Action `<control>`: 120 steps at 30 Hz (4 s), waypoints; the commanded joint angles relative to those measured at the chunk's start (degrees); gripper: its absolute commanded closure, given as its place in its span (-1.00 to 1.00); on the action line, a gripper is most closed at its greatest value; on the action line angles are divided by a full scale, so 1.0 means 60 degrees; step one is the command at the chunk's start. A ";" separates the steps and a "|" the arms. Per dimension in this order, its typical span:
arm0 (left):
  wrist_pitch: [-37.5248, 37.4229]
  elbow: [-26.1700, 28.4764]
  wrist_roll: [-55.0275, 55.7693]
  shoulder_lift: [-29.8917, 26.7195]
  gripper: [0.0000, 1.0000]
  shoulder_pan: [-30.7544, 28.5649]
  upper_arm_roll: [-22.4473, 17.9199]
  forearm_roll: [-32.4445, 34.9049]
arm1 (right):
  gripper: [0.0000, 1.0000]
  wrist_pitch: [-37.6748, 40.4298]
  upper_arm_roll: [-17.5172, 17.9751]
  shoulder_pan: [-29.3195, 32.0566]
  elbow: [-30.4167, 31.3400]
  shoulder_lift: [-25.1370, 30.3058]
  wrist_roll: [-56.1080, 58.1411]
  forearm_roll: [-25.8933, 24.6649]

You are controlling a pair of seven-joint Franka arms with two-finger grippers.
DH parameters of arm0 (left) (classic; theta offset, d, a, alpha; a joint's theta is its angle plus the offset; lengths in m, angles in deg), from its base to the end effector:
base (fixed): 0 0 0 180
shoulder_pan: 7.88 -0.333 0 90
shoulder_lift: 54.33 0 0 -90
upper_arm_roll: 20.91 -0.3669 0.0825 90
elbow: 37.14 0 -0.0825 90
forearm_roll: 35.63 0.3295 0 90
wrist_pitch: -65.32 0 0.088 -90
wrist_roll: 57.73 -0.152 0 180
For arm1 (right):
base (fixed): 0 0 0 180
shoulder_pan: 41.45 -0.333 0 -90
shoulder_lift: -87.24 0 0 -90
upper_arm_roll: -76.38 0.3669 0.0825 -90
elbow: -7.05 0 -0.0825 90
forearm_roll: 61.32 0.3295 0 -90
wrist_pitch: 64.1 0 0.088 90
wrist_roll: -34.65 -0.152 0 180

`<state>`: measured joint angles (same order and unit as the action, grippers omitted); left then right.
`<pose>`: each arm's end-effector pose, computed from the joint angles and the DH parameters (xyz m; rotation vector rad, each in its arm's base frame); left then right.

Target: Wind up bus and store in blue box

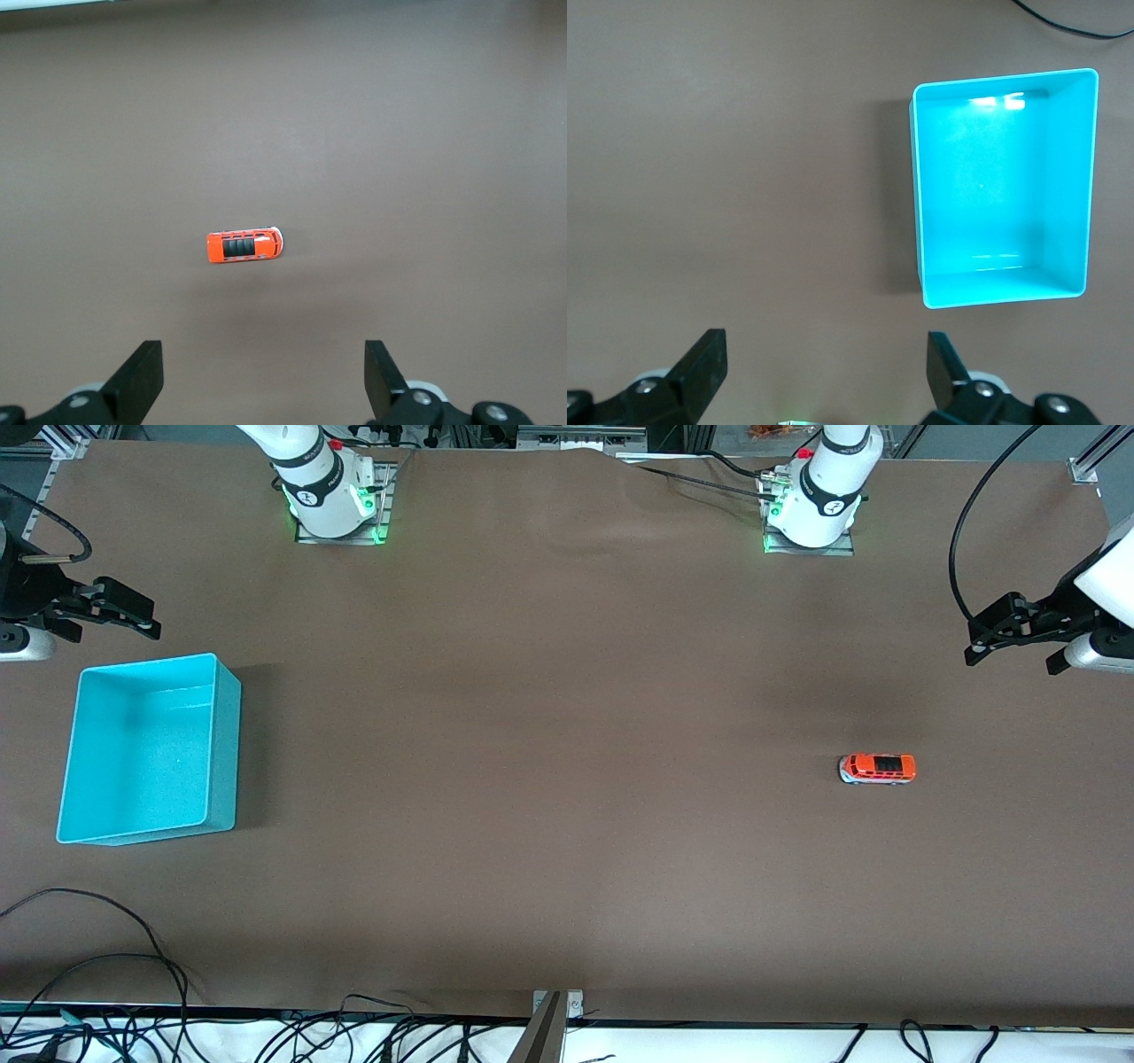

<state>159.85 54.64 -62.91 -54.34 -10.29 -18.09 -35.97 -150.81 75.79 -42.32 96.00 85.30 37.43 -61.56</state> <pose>0.5095 -0.0045 0.6246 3.1331 -0.1524 0.0759 0.5023 0.0019 0.6163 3.1354 0.0836 -0.1146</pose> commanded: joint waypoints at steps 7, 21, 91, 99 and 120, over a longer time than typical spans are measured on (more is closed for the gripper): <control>-0.0300 -0.0180 0.0087 0.0061 -1.00 -0.0022 -0.0031 0.0189 | -1.00 0.0125 -0.0019 0.0029 -0.0146 -0.0043 -0.0082 0.0098; -0.0300 -0.0180 0.0101 0.0149 -1.00 -0.0022 -0.0031 0.0189 | -1.00 0.0110 -0.0019 0.0029 -0.0146 -0.0043 -0.0082 0.0098; -0.0242 -0.0195 -0.0307 0.0558 -1.00 0.0007 -0.0031 0.0203 | -1.00 0.0096 -0.0019 0.0029 -0.0146 -0.0043 -0.0082 0.0098; -0.0183 -0.0224 -0.2475 0.1085 -1.00 -0.0022 -0.0075 0.0189 | -1.00 0.0096 -0.0019 0.0029 -0.0146 -0.0043 -0.0082 0.0098; 0.1720 -0.0371 -0.9065 0.3414 -1.00 -0.1164 -0.0089 0.0613 | -1.00 0.0096 -0.0019 0.0029 -0.0146 -0.0043 -0.0082 0.0112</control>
<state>167.63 54.33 -109.08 -38.14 -16.67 -18.87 -34.65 -150.81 75.76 -42.32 95.99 85.29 37.40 -61.56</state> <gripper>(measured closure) 0.000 0.000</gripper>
